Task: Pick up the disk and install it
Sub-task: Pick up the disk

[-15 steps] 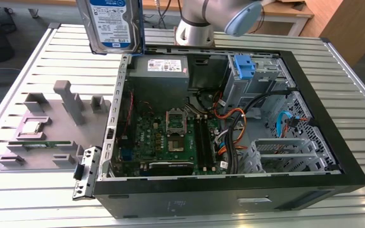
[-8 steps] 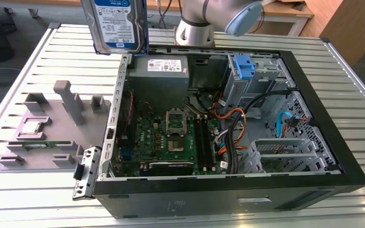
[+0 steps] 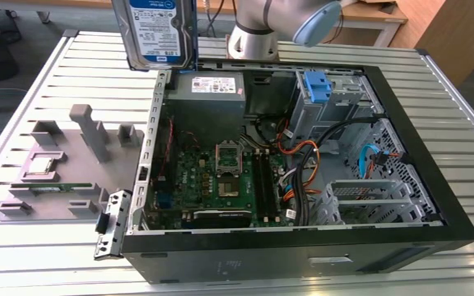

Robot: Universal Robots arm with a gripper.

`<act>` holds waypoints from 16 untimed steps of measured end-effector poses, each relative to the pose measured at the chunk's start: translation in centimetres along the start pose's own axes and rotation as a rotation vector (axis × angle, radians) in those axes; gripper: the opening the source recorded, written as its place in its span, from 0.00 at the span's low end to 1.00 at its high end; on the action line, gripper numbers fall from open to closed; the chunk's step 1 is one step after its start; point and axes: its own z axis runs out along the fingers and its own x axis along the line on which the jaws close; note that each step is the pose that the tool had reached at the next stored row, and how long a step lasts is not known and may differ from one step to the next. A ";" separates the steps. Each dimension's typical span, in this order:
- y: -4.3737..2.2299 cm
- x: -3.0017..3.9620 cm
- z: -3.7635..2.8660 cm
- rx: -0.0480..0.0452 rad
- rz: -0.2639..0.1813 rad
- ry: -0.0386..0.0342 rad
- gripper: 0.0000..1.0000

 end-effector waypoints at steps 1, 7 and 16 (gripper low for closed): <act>-0.11 0.00 0.00 0.0000 0.000 0.0000 0.35; -0.72 0.00 -0.01 0.0000 0.000 0.0000 0.35; -1.58 0.00 -0.02 0.0000 0.000 0.0000 0.35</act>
